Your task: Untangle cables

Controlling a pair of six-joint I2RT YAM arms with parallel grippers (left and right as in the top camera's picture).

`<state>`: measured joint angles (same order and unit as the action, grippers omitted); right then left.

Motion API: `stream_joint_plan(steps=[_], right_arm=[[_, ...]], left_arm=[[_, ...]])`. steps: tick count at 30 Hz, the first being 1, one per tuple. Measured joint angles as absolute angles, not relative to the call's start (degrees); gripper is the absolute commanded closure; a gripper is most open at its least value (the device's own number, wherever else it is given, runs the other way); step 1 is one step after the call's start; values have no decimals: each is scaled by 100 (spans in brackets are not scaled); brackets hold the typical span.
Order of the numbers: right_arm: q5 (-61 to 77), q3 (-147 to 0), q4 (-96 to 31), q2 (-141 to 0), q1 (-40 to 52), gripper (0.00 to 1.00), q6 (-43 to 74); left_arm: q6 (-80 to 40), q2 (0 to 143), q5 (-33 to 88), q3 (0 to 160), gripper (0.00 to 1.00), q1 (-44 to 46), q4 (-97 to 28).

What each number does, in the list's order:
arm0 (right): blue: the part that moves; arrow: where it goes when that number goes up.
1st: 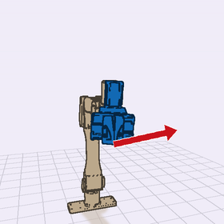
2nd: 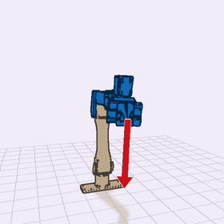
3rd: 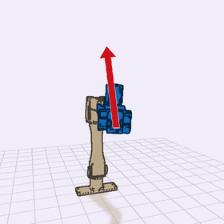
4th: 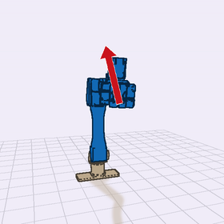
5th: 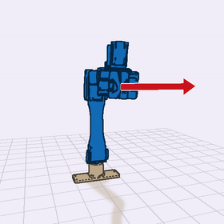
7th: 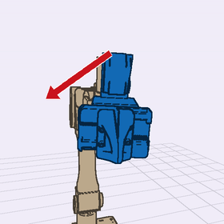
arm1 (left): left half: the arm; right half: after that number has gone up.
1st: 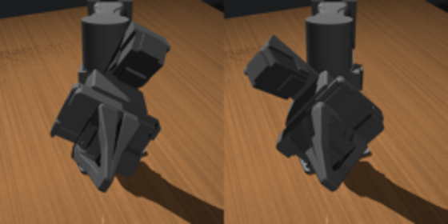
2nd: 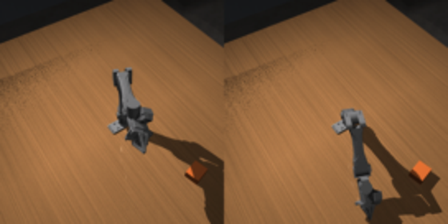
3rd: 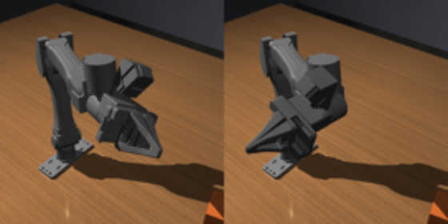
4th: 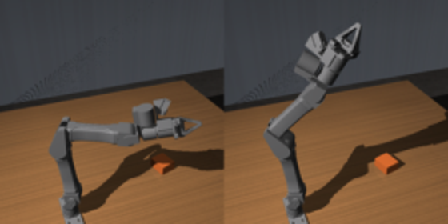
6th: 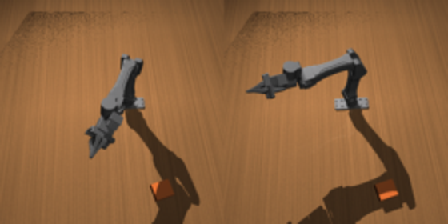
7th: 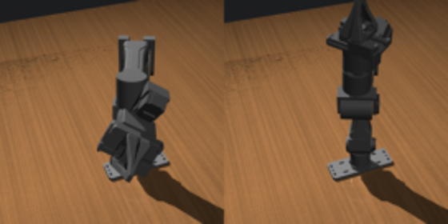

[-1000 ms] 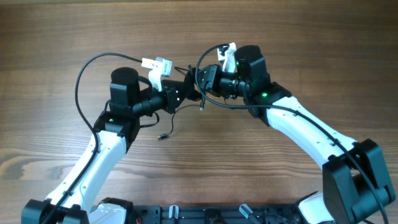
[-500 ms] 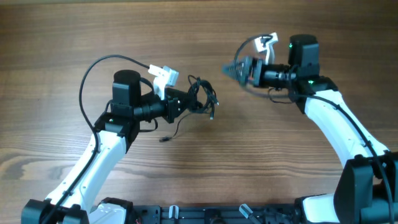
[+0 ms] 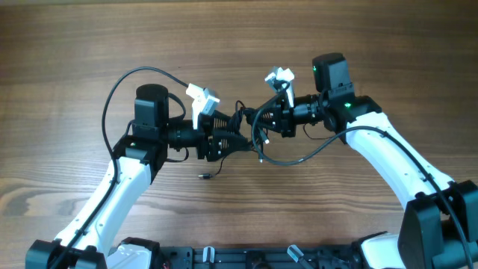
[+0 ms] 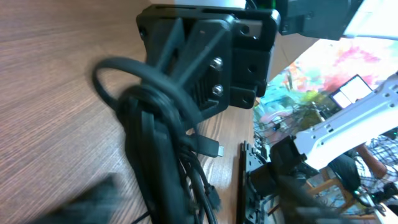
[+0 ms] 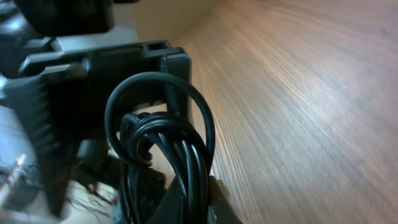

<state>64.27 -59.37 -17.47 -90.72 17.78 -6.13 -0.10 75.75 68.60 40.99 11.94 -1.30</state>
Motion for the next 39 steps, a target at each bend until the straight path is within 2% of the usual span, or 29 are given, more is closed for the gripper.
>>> stream_joint_plan(steps=[3, 6, 8, 11, 12, 13, 14, 16, 18, 22, 26, 27, 30, 33, 35, 39], right_arm=[[4943, -5937, -1667, -9072, 1798, 96, 1715], [4303, -5933, -1339, -9072, 1798, 96, 3273], [4150, -5933, -1203, -9072, 1798, 96, 3804], [4040, -5933, -1153, -9072, 1806, 96, 4195], [4018, -5933, -1118, -9072, 1868, 96, 4254], [3997, -5933, -1066, -9072, 1911, 96, 4270], [3977, -5933, -1017, -9072, 2001, 96, 4287], [3850, -5933, -989, -9072, 2250, 96, 4289], [3730, -5933, -952, -9072, 2390, 96, 4303], [3682, -5933, -928, -9072, 2408, 93, 4329], [3889, -5933, -937, -9072, 2327, 41, 3892], [4191, -5933, -930, -9072, 2150, 33, 3562], [4912, -5933, -958, -9072, 1614, 32, 2976], [5555, -5933, -1002, -9072, 895, 40, 2108], [6012, -5933, -998, -9072, 788, 43, 1463], [7065, -5933, -998, -9072, 897, 42, 567]], left_arm=[[-532, 7572, 6348, 4099, 0, 1197, -128], [-1905, 7572, 5308, 4099, 0, 1201, -130], [-2499, 7572, 4941, 4099, 0, 1201, -132], [-3610, 7572, 4298, 4099, 8, 1291, -106], [-4027, 7575, 4077, 4099, 19, 1428, -45], [-4292, 7575, 3905, 4099, 45, 1559, 139], [-4480, 7568, 3782, 4101, 65, 1684, 252], [-4866, 7568, 3334, 4101, 86, 1940, 309], [-5179, 7568, 2926, 4099, 96, 2016, 285], [-5328, 7568, 2724, 4099, 96, 2053, 301], [-5083, 7568, 2683, 4099, 96, 2027, 303], [-4993, 7568, 2705, 4099, 96, 1898, 298], [-4705, 7568, 3103, 4099, 96, 1310, 301], [-3892, 7568, 4515, 4099, 96, 626, 325], [-2871, 7568, 5955, 4099, 96, 473, 325], [-1656, 7568, 7262, 4099, 96, 469, 349]])
